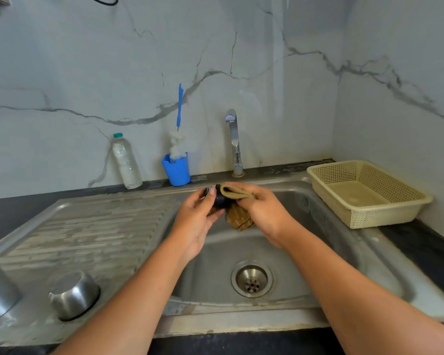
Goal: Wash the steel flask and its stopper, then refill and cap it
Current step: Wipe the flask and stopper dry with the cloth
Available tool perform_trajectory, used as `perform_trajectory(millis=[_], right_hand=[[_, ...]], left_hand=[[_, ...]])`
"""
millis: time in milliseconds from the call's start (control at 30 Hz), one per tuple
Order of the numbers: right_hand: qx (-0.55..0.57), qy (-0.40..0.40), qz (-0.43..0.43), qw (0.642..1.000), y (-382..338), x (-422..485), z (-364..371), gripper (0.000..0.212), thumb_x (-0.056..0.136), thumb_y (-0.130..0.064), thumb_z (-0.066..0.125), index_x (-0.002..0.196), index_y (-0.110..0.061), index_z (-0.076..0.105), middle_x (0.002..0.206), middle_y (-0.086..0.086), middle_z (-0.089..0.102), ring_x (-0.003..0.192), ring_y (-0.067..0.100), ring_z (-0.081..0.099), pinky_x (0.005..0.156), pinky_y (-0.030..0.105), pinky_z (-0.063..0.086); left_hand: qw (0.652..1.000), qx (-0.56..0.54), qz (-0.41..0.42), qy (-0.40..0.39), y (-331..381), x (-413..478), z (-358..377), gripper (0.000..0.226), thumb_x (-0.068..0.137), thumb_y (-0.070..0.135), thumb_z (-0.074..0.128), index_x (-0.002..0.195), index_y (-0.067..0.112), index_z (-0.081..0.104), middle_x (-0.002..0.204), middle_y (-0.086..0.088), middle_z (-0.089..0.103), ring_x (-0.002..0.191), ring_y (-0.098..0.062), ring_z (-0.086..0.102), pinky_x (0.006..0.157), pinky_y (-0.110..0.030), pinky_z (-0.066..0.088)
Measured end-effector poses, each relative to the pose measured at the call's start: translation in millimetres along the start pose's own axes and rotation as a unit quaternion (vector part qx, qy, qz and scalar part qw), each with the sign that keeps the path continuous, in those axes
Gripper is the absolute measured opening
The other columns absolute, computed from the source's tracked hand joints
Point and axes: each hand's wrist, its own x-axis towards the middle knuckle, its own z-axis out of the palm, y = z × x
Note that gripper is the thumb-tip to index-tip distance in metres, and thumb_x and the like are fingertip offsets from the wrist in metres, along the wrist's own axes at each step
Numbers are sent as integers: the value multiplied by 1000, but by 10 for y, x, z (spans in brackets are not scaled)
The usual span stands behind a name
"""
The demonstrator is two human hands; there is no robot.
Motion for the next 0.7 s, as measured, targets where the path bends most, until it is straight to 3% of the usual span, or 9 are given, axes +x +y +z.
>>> perform_trajectory(millis=[67,133,167,267,333,433,500,600,700], right_hand=[[-86,-29,-37,995,54,19,45,38,103,-21,56,138,-34,63,127,-1,71,115,16,65,98,31,53],[-145,-58,-68,985,98,34,76,45,102,-30,59,147,-35,55,152,-9,52,142,6,44,119,31,33],[-156,-65,-73,983,89,29,79,47,101,-35,59,148,-34,53,158,-11,44,147,5,35,122,31,29],[-143,-59,-64,986,23,-11,45,47,101,-54,52,144,-34,56,149,-12,54,135,7,51,112,31,43],[-120,-45,-40,991,-24,-40,12,45,104,-58,39,131,-33,65,125,-8,69,113,6,64,99,28,50],[-107,-21,-40,993,1,-5,-3,39,106,-49,42,129,-31,69,115,-15,72,107,0,64,98,30,51],[-118,-23,-54,991,40,24,6,35,105,-36,53,138,-32,64,132,-23,63,122,-6,56,112,30,43],[-168,-23,-68,983,46,45,19,42,103,-27,60,144,-34,58,154,-17,48,144,-1,39,124,30,28],[-234,-21,-102,967,53,12,51,46,102,-24,62,146,-35,54,159,-16,39,143,-6,30,116,7,19]], left_hand=[[1000,-19,-18,-9,19,-7,-5,24,105,15,59,125,4,68,120,-16,75,108,-24,73,83,-31,62],[999,-16,-27,-28,34,-24,-3,25,106,10,54,126,1,68,119,-18,74,103,-23,72,84,-32,63],[999,-15,-30,-38,41,-33,-4,26,107,8,53,127,0,68,119,-18,74,103,-23,71,86,-33,63],[997,15,-18,-69,49,-59,-15,26,106,6,53,127,1,68,121,-19,74,112,-25,72,97,-38,60],[996,51,0,-79,27,-77,-18,26,104,6,57,128,3,67,121,-16,75,116,-25,71,101,-39,58],[992,95,29,-79,-15,-83,-20,28,103,10,60,130,5,66,122,-12,75,117,-23,71,102,-38,57],[992,99,38,-65,-35,-65,-5,27,104,12,60,129,5,67,122,-12,75,117,-23,71,102,-38,57],[998,53,15,-19,-51,-36,33,25,105,13,59,126,0,67,119,-17,75,114,-24,73,101,-37,57],[1000,3,-14,8,-37,-25,59,26,107,19,56,118,-1,70,110,-18,77,106,-23,75,91,-32,61]])
